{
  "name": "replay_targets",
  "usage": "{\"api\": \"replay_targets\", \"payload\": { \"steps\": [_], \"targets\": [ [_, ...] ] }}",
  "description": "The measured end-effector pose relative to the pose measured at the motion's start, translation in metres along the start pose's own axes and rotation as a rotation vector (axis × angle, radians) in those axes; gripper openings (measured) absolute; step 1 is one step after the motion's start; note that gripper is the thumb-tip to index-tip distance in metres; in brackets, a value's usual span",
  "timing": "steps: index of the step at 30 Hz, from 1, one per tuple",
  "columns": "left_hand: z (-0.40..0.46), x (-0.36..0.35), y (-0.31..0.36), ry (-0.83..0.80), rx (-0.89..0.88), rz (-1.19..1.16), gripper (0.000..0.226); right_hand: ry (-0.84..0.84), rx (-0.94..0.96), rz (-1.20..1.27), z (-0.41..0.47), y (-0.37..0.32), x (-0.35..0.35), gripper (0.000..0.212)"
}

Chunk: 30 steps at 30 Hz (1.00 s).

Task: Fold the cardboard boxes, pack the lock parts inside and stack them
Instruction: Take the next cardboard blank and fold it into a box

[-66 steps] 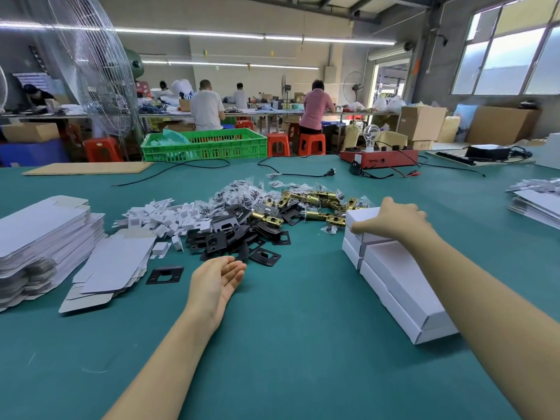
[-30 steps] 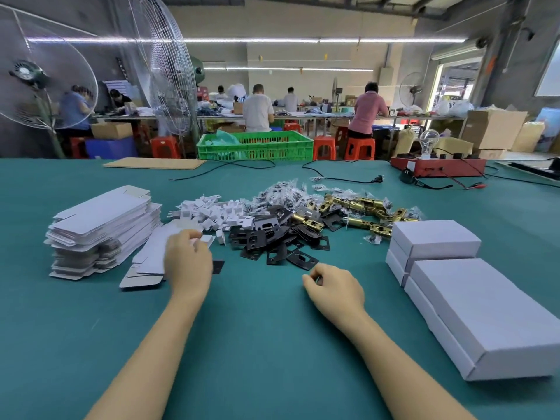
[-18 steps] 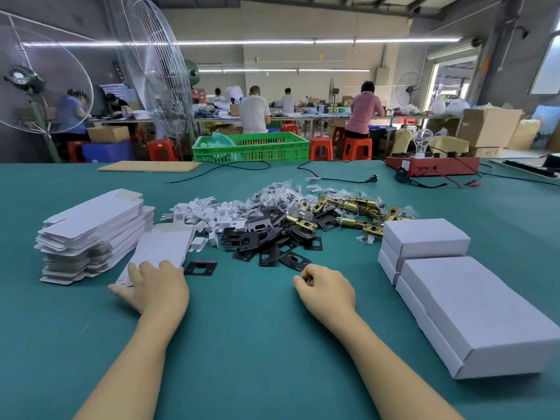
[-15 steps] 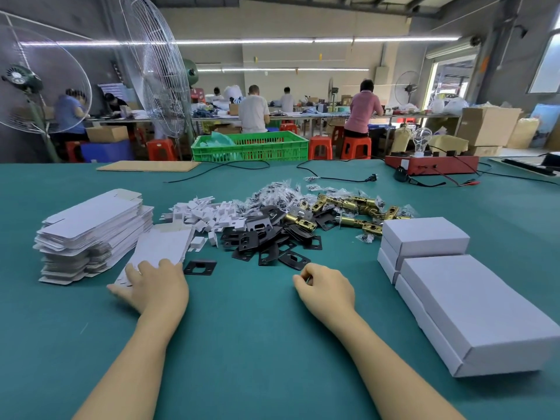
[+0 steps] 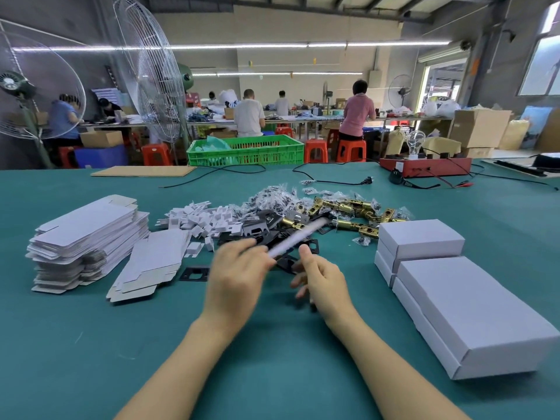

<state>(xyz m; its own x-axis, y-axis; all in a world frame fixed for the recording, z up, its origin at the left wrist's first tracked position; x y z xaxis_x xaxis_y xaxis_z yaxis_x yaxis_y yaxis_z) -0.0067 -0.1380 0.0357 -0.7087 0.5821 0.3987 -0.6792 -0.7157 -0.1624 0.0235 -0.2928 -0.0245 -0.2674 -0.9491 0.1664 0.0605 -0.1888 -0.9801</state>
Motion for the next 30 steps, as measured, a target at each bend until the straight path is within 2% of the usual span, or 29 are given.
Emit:
{"api": "replay_targets", "payload": {
  "steps": [2,4,7,9,11,13,15,17,20,22,25,28,30],
  "targets": [
    [0.001,-0.015,0.026,-0.081,-0.142,-0.071,0.035,-0.007,-0.054,0.075,0.005,0.006,0.0,0.053],
    [-0.003,-0.026,0.036,-0.183,-0.206,-0.143,0.032,-0.005,-0.107,0.185,0.009,0.011,0.003,0.03],
    [-0.011,-0.033,0.032,-0.295,-0.16,-0.186,0.04,-0.042,-0.125,0.302,0.012,0.012,0.004,0.018],
    [-0.014,-0.035,0.018,-0.317,0.032,-0.211,0.045,-0.05,-0.117,0.328,0.012,0.011,0.004,0.018],
    [-0.019,-0.038,0.002,-0.321,0.314,-0.272,0.045,-0.06,-0.107,0.346,0.011,0.01,0.003,0.015],
    [-0.031,-0.044,-0.013,-0.348,0.609,-0.429,0.05,-0.084,-0.1,0.35,0.01,0.01,0.001,0.013],
    [-0.043,-0.052,-0.024,-0.355,0.898,-0.664,0.042,-0.1,-0.088,0.329,0.009,0.009,0.0,0.012],
    [-0.049,-0.055,-0.029,-0.306,1.064,-0.836,0.026,-0.105,-0.076,0.313,0.008,0.008,-0.002,0.011],
    [-0.052,-0.053,-0.031,-0.215,1.163,-0.885,0.014,-0.036,-0.034,0.221,0.006,0.005,0.0,0.01],
    [-0.049,-0.045,-0.033,-0.141,1.108,-0.769,0.009,0.025,0.005,0.095,0.005,0.003,0.001,0.03],
    [-0.035,-0.024,-0.029,-0.018,0.866,-0.488,0.008,0.028,0.078,0.024,0.003,-0.001,-0.002,0.06],
    [-0.014,-0.006,-0.009,0.047,0.488,-0.186,0.014,-0.054,0.104,0.11,0.001,-0.004,-0.013,0.067],
    [-0.01,-0.008,0.004,0.021,0.32,-0.195,0.023,-0.08,0.113,0.215,0.002,-0.004,-0.017,0.071]
  ]
}}
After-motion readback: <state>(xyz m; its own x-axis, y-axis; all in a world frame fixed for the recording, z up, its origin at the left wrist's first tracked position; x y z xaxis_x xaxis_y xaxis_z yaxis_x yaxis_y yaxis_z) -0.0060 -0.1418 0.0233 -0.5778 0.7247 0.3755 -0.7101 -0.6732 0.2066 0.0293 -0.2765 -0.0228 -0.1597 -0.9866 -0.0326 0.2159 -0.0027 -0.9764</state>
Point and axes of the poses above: each hand's wrist, its own z-axis towards the middle knuckle, its own x-axis out of the back of the hand, y = z × x, the point moved 7 cm from there along z, towards the middle knuckle, and after that the axes turned 4 degrees about -x, right-handed, at the moved point
